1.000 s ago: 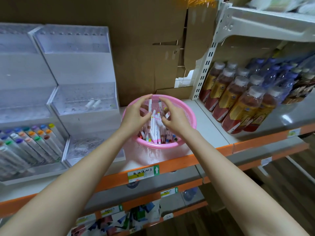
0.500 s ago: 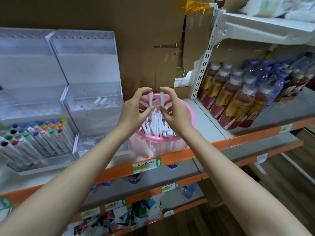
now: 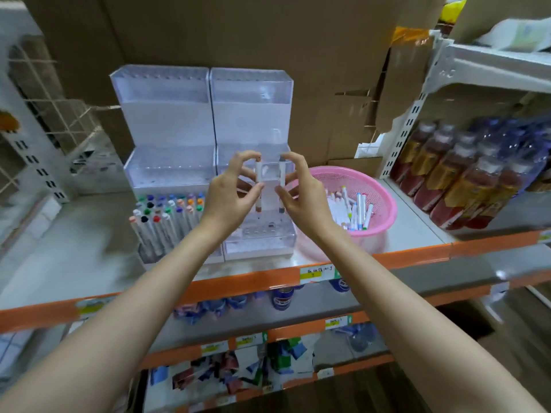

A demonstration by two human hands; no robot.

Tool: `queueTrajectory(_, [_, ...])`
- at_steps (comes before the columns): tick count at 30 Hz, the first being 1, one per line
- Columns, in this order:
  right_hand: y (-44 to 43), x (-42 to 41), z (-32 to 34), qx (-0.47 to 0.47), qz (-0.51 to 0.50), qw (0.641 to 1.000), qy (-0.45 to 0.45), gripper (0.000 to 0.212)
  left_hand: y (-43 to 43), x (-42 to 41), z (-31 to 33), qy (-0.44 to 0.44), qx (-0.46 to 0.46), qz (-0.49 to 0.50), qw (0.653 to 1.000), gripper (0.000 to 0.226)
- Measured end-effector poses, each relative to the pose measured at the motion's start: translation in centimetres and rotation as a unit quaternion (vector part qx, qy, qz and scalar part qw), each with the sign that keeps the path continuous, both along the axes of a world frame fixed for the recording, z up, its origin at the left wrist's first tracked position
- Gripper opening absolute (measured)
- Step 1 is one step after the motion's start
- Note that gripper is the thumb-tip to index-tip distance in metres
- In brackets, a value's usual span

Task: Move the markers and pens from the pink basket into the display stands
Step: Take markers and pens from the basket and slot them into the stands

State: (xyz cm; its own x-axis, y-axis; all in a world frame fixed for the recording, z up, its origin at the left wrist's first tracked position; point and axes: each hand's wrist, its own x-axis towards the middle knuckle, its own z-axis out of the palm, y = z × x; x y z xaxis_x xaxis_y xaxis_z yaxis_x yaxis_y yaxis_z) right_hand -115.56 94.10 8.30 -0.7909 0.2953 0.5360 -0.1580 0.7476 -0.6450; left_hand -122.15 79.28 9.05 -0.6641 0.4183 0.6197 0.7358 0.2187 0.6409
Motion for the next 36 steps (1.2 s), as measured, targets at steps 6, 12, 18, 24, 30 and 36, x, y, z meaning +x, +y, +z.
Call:
queueTrajectory(6, [-5.7,-1.7,-0.4,-0.012,0.025,0.999,-0.018,0.051,-6.1,-1.3,-0.5,-0.008,0.006,0.023,1.0,0.04])
queueTrajectory(12, [-10.4,-3.2,-1.2,-0.022,0.04,0.999,-0.012,0.05,-9.9,-2.0,-0.8,-0.022,0.035,0.025,0.999,0.038])
queueTrajectory(18, [-13.2,-4.4,-2.3,-0.023,0.047,0.999,-0.009,0.054,-12.1,-2.6,-1.5,-0.031,0.043,0.023,0.998,0.035])
queueTrajectory(24, [-13.9,-4.7,-3.1,-0.019,0.032,0.999,-0.009,0.052,-12.7,-3.2,-1.8,-0.044,0.031,0.015,0.998,0.03])
queueTrajectory(30, [-14.3,-4.9,-3.3,-0.026,0.017,1.0,0.006,0.052,-12.9,-3.6,-2.1,-0.013,-0.01,0.009,1.0,0.026])
queueTrajectory(36, [-14.4,-4.9,-3.3,-0.013,0.012,1.0,0.021,0.044,-13.1,-3.7,-2.0,-0.018,-0.015,0.012,1.0,0.021])
